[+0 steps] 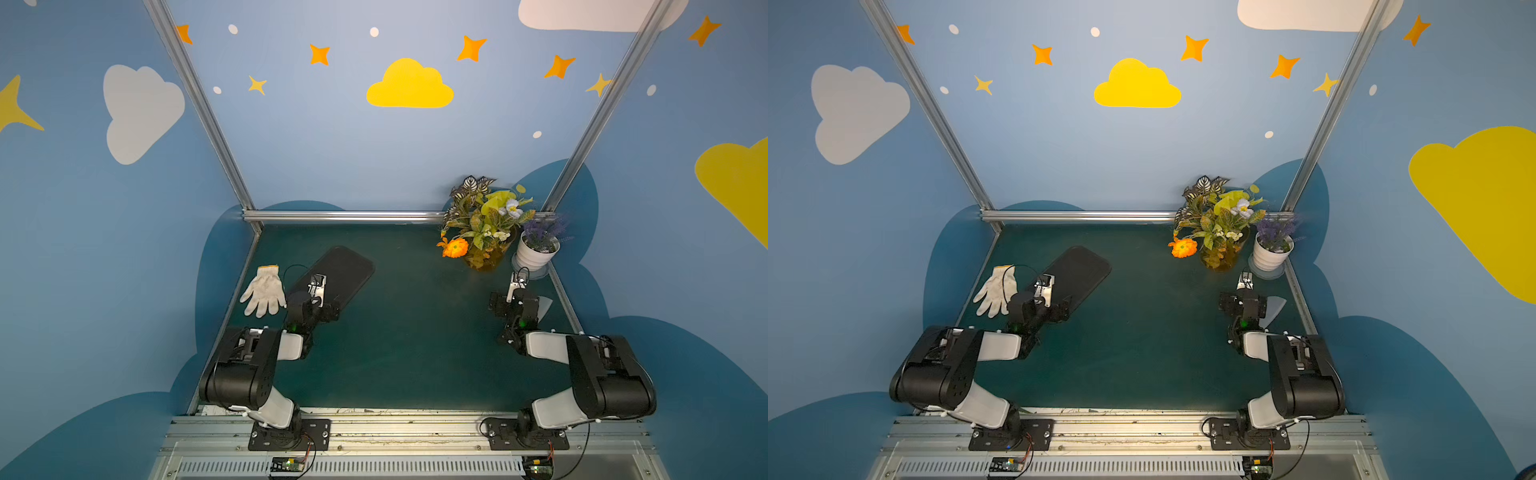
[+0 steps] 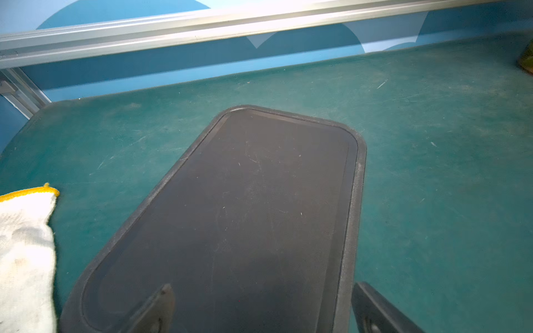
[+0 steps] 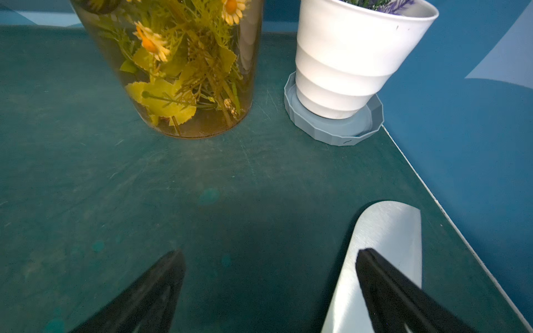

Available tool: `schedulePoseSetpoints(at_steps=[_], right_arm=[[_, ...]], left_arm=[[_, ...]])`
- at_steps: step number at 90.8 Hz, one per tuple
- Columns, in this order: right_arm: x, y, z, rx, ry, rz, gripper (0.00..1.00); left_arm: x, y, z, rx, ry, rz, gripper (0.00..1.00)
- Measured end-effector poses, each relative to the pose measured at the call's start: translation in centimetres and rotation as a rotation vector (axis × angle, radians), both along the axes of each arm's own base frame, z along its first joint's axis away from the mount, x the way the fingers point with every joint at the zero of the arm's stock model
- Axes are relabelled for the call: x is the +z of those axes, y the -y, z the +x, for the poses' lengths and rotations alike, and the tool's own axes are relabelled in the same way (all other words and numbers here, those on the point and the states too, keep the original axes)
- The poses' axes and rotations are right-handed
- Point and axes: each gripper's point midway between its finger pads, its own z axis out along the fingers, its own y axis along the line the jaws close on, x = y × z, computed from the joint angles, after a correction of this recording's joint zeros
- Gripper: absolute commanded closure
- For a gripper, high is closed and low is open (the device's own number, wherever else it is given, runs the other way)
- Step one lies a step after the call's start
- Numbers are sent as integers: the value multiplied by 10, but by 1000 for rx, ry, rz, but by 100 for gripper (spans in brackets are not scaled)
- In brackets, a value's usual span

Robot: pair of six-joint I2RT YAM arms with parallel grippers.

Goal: Align the knife with the edge of the cutting board
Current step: Adjust the work surface at the center of the board.

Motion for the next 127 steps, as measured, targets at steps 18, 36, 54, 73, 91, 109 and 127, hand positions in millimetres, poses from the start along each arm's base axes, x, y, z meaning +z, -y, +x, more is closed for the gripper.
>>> schedulePoseSetpoints(at_steps=[18, 36, 54, 73, 91, 109, 127], right_arm=[[0, 0, 0, 1, -1, 1, 2], [0, 0, 0, 3, -2, 2, 2], [0, -1, 0, 5, -2, 3, 2], [-1, -1, 0, 6, -2, 4, 2], [-1, -1, 0, 6, -2, 3, 2], [-1, -1, 0, 6, -2, 4, 2], [-1, -1, 0, 6, -2, 4, 2]], left_arm=[[0, 0, 0, -1, 0, 3, 0], [0, 0, 0, -1, 0, 3, 0], [0, 0, 0, 1, 1, 4, 0], [0, 0, 0, 1, 1, 4, 0], [0, 0, 0, 1, 2, 4, 0], [6, 0, 3, 0, 27, 2, 0], [13, 0, 6, 0, 59, -1, 0]])
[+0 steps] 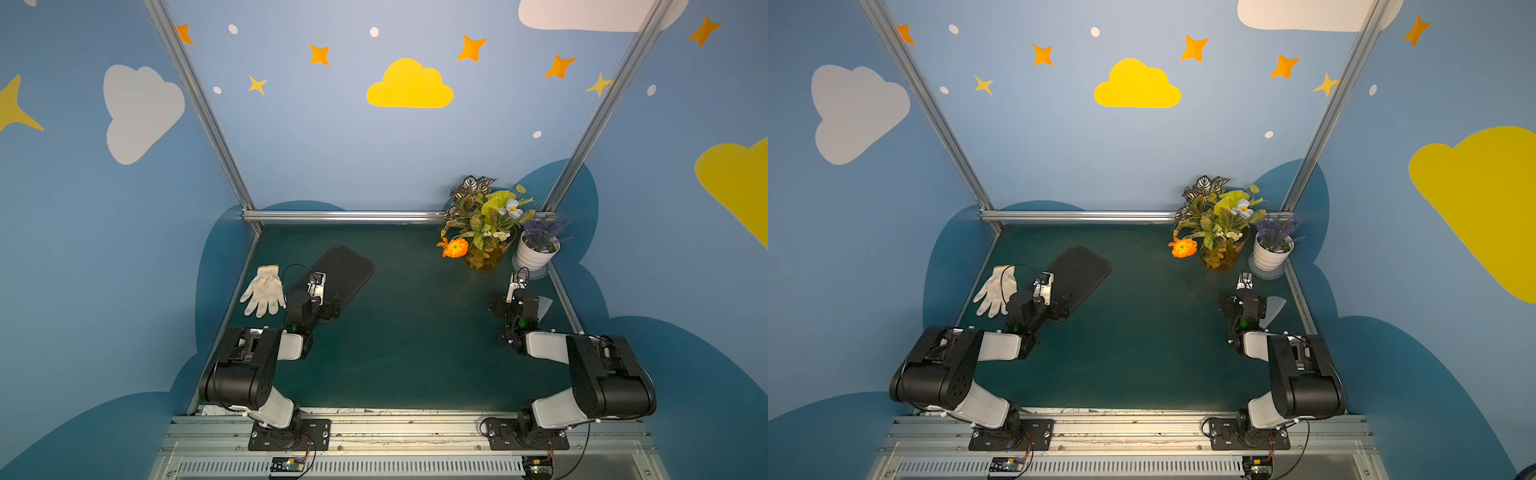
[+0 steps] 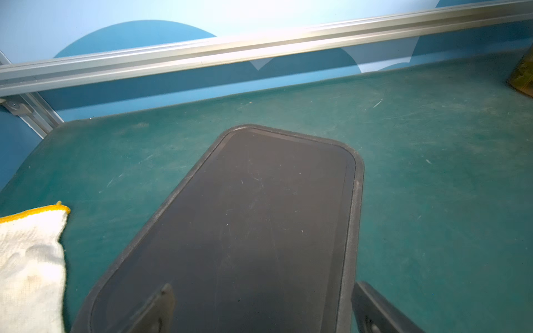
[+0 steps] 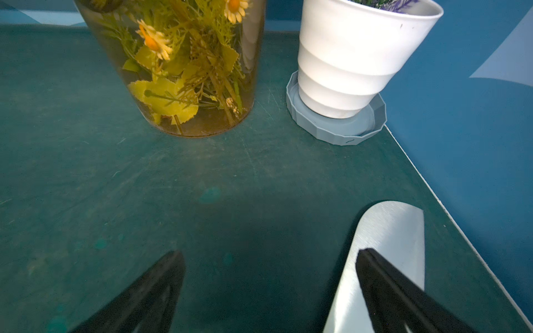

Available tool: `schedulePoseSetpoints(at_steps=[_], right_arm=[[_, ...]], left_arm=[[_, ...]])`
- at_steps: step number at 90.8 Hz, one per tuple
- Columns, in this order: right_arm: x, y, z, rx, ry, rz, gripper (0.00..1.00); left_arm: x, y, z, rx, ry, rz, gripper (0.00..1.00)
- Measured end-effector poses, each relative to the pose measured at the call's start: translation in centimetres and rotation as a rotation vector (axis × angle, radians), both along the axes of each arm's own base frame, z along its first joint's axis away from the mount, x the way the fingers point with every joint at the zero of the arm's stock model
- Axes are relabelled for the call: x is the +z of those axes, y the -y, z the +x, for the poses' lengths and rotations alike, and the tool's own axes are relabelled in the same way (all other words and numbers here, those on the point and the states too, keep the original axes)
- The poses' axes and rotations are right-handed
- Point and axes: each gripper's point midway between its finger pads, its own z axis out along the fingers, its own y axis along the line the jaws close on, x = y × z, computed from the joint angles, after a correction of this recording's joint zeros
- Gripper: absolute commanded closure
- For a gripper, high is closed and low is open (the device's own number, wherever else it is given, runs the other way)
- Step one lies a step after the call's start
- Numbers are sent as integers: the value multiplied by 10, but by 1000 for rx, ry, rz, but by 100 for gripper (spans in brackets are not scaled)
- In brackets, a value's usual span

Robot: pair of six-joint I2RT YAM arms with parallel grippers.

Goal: Align the knife with the edge of the cutting board
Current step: Adjust the work surface at the center of the board.

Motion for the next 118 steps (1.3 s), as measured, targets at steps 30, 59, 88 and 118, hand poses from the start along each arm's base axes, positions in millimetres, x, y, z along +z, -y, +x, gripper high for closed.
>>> schedulePoseSetpoints(at_steps=[30, 59, 88, 118], right_arm=[[0, 0, 0, 0, 0, 0, 2], [0, 0, 0, 0, 0, 0, 2], [-1, 0, -1, 0, -5, -1, 2], [31, 13, 9, -85, -39, -23, 2]], left_arm=[[2, 0, 1, 0, 10, 0, 0], [2, 0, 1, 0, 10, 0, 0], [2, 1, 0, 1, 10, 4, 0], [17, 7, -4, 19, 34, 52, 0]])
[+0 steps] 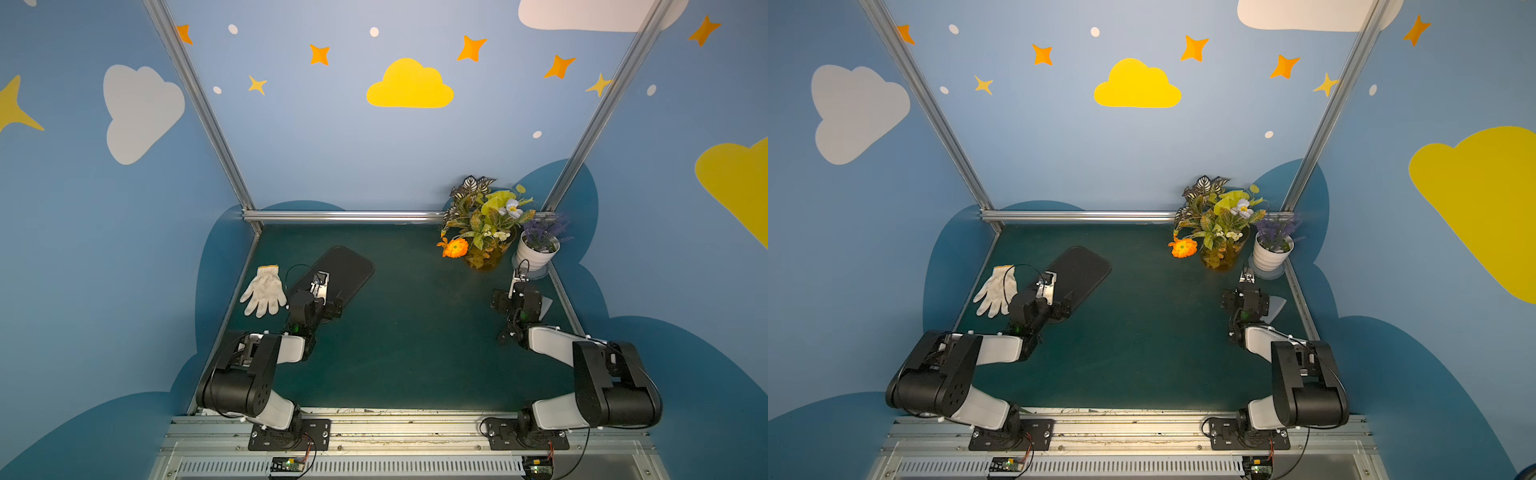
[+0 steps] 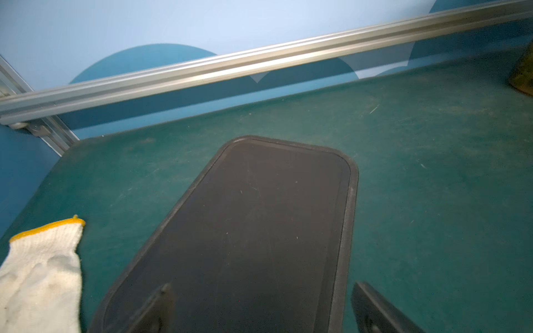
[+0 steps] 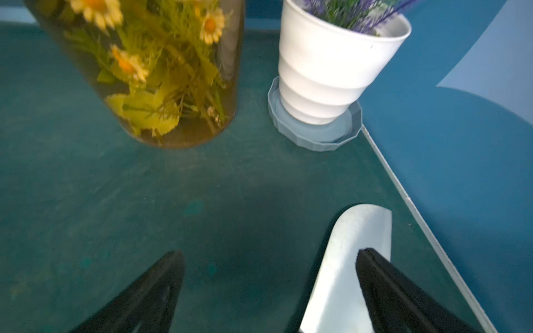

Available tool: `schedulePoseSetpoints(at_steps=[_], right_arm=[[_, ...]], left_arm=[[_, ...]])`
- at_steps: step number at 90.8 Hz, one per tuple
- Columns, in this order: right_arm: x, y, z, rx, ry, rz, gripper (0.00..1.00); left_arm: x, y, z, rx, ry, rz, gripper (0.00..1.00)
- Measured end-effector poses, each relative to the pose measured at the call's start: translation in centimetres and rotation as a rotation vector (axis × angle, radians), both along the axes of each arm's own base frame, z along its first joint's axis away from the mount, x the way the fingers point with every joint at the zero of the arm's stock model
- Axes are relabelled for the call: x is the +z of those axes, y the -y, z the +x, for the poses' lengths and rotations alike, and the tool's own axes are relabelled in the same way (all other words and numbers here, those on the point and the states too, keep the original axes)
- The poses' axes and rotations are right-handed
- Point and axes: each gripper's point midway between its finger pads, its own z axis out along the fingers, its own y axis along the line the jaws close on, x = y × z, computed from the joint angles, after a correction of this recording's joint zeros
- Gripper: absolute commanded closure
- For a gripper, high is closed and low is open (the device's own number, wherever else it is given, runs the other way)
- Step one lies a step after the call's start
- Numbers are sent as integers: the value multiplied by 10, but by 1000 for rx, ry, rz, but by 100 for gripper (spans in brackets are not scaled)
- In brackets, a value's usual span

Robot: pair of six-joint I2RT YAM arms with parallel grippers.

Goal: Align the knife with the edge of the cutting board
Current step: Adjust the work surface at the center of the board.

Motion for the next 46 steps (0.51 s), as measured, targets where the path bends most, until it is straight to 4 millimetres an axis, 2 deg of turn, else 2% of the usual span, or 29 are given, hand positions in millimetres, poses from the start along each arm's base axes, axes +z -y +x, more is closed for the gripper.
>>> schedulePoseSetpoints(at_steps=[7, 15, 30, 46], right_arm=[[20, 4, 2, -40, 19, 18, 2], [33, 9, -3, -86, 8, 44, 2], [52, 18, -18, -204, -39, 145, 2], [69, 8, -42, -189, -114, 266, 2]], left_arm=[[11, -4, 1, 53, 10, 27, 0], [27, -9, 6, 125, 21, 60, 0], [74, -25, 17, 285, 35, 31, 0], [117, -42, 18, 441, -3, -70, 0]])
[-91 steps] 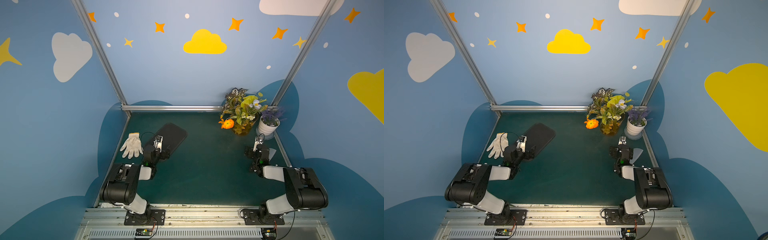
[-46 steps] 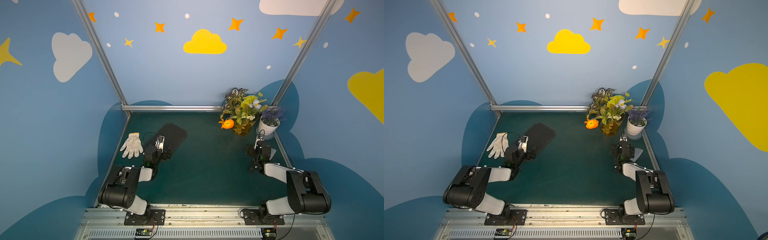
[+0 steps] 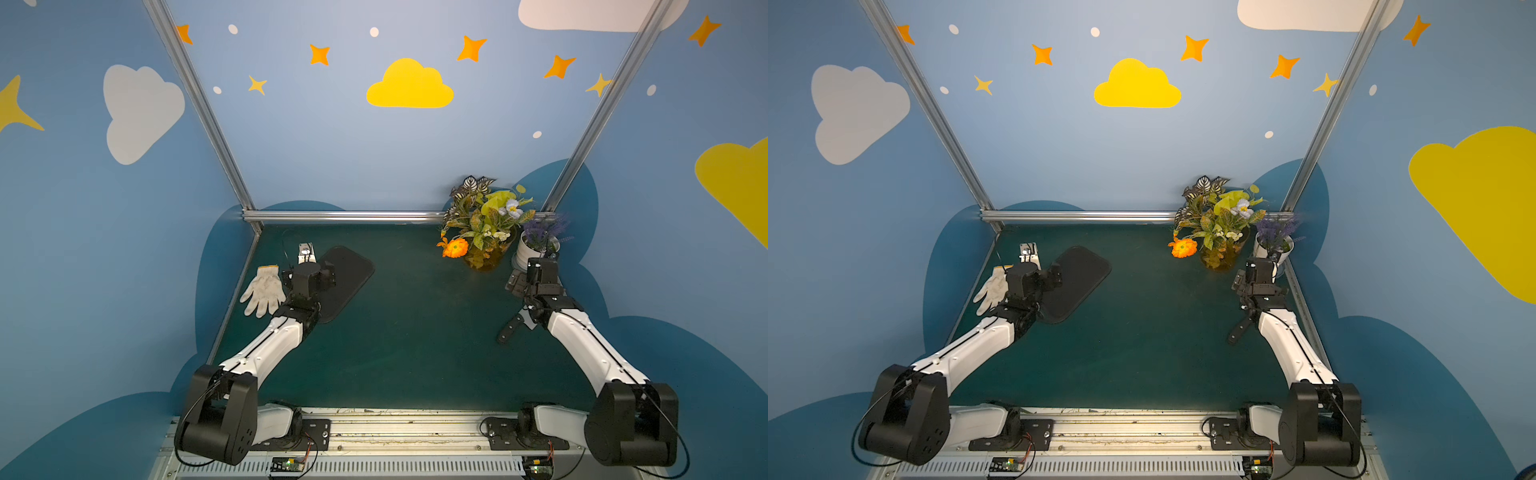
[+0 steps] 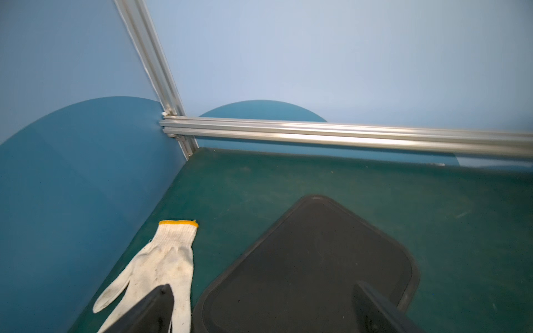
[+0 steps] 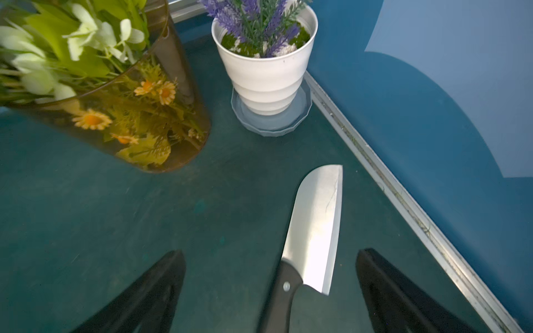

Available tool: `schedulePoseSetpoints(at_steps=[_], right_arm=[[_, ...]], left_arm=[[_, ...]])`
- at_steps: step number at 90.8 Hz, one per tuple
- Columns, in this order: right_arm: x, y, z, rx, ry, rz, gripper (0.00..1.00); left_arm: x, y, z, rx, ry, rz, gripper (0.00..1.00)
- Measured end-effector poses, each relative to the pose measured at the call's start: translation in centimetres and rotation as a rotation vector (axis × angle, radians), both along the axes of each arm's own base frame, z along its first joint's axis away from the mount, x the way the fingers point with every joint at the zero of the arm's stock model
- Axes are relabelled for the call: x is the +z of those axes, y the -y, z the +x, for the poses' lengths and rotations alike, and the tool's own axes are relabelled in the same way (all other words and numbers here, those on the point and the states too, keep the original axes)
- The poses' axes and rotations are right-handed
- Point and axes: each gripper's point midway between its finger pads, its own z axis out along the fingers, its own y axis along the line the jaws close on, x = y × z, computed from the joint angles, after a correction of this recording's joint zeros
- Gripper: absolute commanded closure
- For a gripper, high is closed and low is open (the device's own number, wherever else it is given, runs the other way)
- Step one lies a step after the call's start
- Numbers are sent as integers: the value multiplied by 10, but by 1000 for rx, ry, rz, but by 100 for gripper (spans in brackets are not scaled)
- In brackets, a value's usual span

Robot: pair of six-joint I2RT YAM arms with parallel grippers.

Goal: Align the knife with the edge of the cutting board
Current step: Adjust the work surface at the center of the board.

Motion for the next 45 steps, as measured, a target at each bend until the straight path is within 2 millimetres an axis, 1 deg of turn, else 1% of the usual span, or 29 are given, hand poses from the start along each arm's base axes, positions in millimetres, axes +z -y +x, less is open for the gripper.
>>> schedulePoseSetpoints(at_steps=[9, 14, 20, 21, 27, 33, 38, 45], right_arm=[[3, -20, -17, 73, -17, 98, 2], [5, -37, -26, 134, -18, 153, 2], [4, -59, -39, 211, -29, 199, 2], [4, -65, -42, 234, -32, 212, 2], [4, -89, -55, 321, -44, 243, 2], [3, -111, -68, 411, -57, 268, 2], [4, -129, -78, 483, -65, 286, 2], [6, -148, -87, 560, -73, 303, 2]], left_arm=[[11, -1, -2, 33, -57, -49, 0], [15, 0, -4, 41, -96, -71, 0], [14, 2, -7, 39, -141, -90, 0], [14, 2, -7, 39, -148, -93, 0], [6, 3, -14, 42, -201, -108, 0], [-6, 1, -23, 54, -260, -132, 0], [-16, -6, -31, 80, -308, -162, 0], [-29, -20, -42, 140, -360, -224, 0]])
